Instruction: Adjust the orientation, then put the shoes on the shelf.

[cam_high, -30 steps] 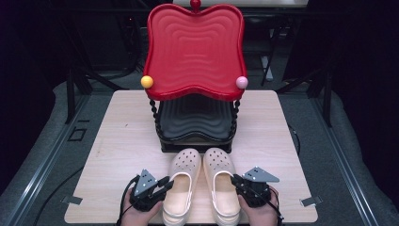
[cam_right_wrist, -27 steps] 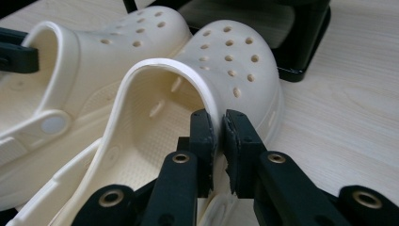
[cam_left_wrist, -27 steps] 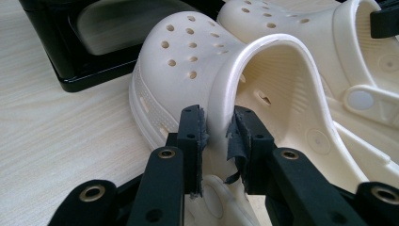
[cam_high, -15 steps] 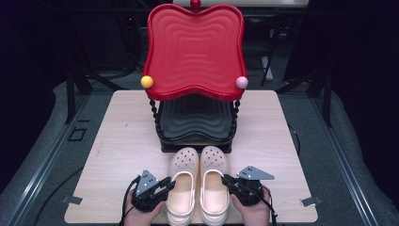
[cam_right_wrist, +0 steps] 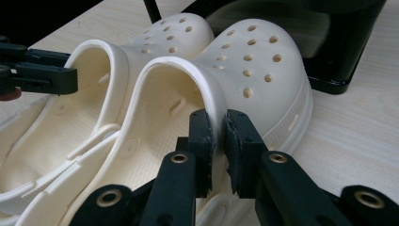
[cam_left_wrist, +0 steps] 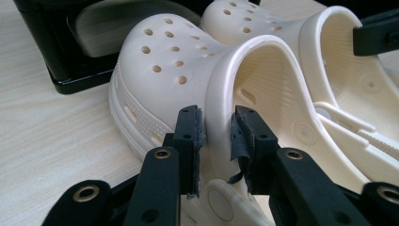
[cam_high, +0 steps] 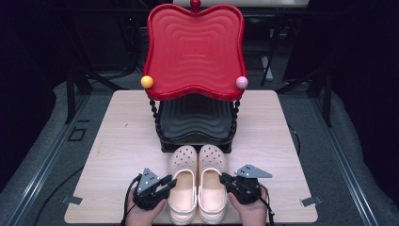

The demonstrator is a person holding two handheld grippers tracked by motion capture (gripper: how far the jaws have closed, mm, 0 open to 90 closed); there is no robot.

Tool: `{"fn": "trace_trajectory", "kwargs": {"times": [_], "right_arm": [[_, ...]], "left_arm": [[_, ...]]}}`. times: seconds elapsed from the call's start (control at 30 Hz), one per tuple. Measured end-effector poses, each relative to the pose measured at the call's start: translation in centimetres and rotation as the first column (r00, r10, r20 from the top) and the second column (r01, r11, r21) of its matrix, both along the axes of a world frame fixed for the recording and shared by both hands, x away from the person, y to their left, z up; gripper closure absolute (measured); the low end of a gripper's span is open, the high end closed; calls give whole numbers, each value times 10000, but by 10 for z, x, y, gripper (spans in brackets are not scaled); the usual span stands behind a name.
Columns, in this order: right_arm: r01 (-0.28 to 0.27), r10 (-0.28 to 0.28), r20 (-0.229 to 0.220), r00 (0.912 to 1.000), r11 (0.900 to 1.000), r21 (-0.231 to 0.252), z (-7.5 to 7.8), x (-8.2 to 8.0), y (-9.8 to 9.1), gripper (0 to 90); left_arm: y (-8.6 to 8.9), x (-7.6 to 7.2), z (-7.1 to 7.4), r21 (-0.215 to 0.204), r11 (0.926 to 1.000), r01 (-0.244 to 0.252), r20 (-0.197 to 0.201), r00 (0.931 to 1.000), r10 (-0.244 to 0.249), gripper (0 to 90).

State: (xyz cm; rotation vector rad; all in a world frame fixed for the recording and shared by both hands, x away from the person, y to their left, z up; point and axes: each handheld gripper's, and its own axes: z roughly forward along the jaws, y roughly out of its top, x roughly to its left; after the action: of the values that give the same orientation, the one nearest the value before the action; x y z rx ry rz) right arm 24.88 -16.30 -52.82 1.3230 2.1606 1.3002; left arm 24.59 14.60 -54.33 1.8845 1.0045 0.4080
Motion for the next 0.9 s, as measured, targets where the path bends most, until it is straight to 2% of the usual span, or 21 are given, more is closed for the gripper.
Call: {"fn": "trace_trajectory", "kwargs": {"times": [0.07, 0.17, 0.27, 0.3, 0.4, 0.47, 0.57, 0.6, 0.63, 0.7, 0.8, 0.9], "right_arm": [[45, -45, -64, 10000, 10000, 22, -1, -1, -1, 812], [-140, 152, -375, 9992, 9993, 333, -2, -1, -3, 813], [-127, 143, -394, 9991, 9991, 404, -3, -1, -4, 813], [-156, 187, -536, 9984, 9983, 564, -3, 0, -6, 813], [-181, 215, -541, 9983, 9979, 627, -3, 1, -7, 808], [-120, 138, -401, 9991, 9989, 452, -3, -1, -5, 795], [-71, 76, -200, 9998, 9997, 216, -2, -4, -4, 774], [-6, 6, 38, 10000, 9999, -139, -3, -6, -3, 737], [34, -32, 80, 10000, 9997, -247, -3, -6, -2, 724], [125, -121, 168, 9998, 9996, -269, -3, -6, -1, 710], [131, -82, 583, 9983, 9965, -829, -2, -9, 3, 681], [153, -83, 815, 9966, 9963, -851, 0, -10, 4, 676]], "left_arm": [[1, 0, 0, -40, 10000, 41, 3, 10000, -41, 711], [0, -2, 0, -44, 10000, 45, 62, 10000, -45, 719], [2, -3, 2, -110, 9999, 96, 0, 10000, -96, 742], [3, -3, 3, -280, 9995, 147, 12, 9999, -147, 746], [3, -3, 2, -187, 9997, 153, -53, 9999, -154, 714], [3, -3, -1, -76, 9999, 86, -92, 9999, -86, 687], [5, -3, -1, -134, 9999, 60, -49, 10000, -61, 674], [5, -3, -1, -125, 9999, 43, 2, 10000, -43, 660], [5, -2, -1, -103, 9999, 20, 13, 10000, -20, 650], [5, -2, 0, -79, 10000, 15, 21, 10000, -15, 644], [4, -1, 2, -42, 10000, -61, 178, 9998, 62, 625], [3, 1, 5, -128, 9999, -101, 249, 9996, 104, 619]]}}
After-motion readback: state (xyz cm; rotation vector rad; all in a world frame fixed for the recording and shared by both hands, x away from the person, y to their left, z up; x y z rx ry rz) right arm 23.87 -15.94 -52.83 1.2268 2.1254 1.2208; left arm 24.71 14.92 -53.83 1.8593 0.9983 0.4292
